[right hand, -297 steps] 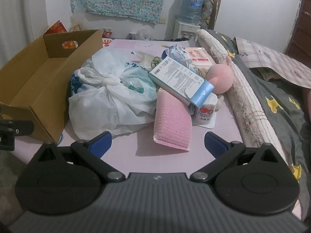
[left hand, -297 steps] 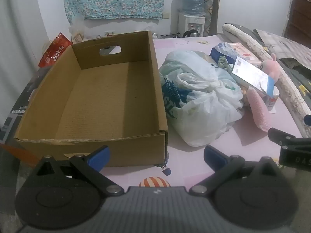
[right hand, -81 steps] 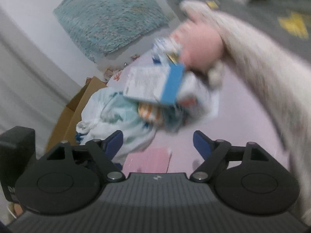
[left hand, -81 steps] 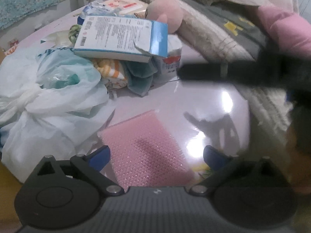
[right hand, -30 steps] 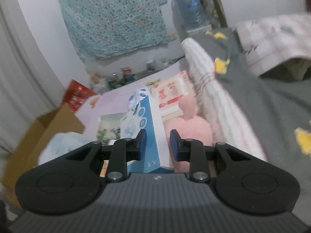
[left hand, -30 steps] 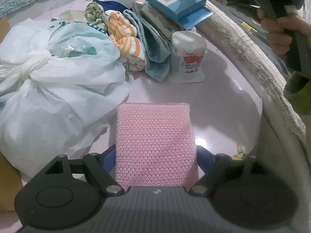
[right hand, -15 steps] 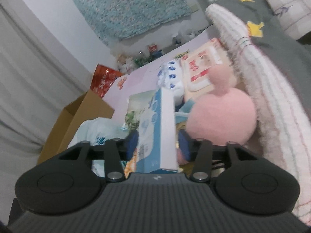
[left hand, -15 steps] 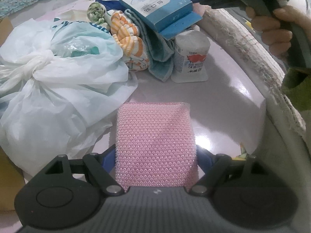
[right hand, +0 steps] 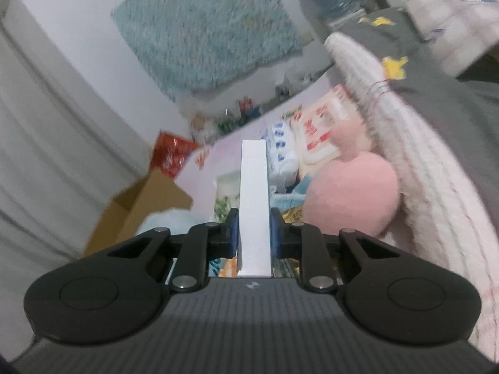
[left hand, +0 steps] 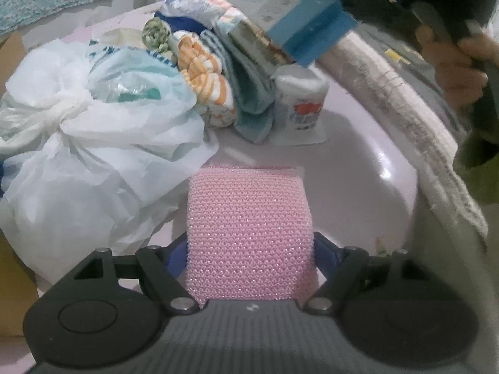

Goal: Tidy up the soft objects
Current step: 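Lift the pink sponge with the left gripper while the right gripper grasps the blue box, then carry the pink sponge into the cardboard box and open the left gripper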

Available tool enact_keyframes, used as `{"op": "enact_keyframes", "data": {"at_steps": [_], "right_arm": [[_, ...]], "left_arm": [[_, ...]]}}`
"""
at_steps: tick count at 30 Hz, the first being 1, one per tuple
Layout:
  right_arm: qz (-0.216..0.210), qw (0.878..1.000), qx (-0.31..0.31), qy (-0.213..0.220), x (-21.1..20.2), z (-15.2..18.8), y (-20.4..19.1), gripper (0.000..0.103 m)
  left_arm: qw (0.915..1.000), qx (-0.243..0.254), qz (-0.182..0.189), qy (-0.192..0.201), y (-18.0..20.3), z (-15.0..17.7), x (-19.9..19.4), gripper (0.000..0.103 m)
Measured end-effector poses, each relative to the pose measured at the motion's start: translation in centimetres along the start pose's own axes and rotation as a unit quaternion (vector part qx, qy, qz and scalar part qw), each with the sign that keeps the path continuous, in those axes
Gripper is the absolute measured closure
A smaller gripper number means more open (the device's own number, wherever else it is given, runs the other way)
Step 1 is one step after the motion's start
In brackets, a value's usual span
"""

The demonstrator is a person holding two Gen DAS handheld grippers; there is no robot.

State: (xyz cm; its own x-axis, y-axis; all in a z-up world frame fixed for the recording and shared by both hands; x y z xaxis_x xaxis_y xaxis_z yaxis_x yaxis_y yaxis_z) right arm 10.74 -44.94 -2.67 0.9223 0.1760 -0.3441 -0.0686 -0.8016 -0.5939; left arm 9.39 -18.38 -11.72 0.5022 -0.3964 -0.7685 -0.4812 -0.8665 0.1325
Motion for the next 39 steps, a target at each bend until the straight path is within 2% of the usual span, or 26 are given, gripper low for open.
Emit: {"op": "enact_keyframes", "data": {"at_steps": [4,10,14,18,25,30,36,39], "right_arm": [[-0.002,0.999,0.031,0.041,-3.6,0.1,1.0,0.085],[-0.014,0.992,0.096,0.080,-6.4,2.1,2.4,0.085],[-0.039,0.985,0.133,0.103,-7.5,3.7,2.2,0.085],[-0.069,0.980,0.150,0.107,-8.0,4.9,0.7,0.085],[-0.123,0.979,0.141,0.077,-5.6,5.1,-4.2,0.085],[-0.161,0.978,0.125,0.044,-2.9,4.7,-9.1,0.085],[-0.209,0.973,0.094,-0.019,3.1,4.2,-17.3,0.085],[-0.224,0.969,0.091,-0.056,6.9,4.4,-21.6,0.085]], "left_arm": [[0.9997,0.003,0.013,0.021,0.6,-0.3,-1.4,0.023],[0.9981,0.007,0.026,0.056,1.4,-0.8,-3.4,0.023],[0.9968,0.003,0.029,0.074,1.4,-1.3,-4.8,0.023],[0.9948,-0.003,0.019,0.100,0.8,-2.1,-7.1,0.023],[0.9848,-0.034,-0.023,0.169,-2.5,-4.0,-12.9,0.022],[0.9721,-0.059,-0.073,0.215,-6.5,-5.5,-17.2,0.022],[0.9556,-0.104,-0.144,0.235,-13.4,-6.8,-20.9,0.022],[0.9498,-0.124,-0.182,0.222,-18.0,-7.5,-21.5,0.022]]}}
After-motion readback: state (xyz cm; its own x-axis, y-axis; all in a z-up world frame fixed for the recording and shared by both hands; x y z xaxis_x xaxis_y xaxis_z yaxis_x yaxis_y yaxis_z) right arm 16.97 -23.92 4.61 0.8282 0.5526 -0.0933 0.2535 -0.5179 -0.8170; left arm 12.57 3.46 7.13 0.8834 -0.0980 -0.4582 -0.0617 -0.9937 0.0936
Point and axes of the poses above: each gripper's, at about its wrist camera, not at the fingertips, and x roughly the way its jaws point, y to its right, z to its underside, the point moved 3 cm from there along x, roughly the way its jaws point, and after that the axes turned 11 degrees about y, right-handed, at the moved point
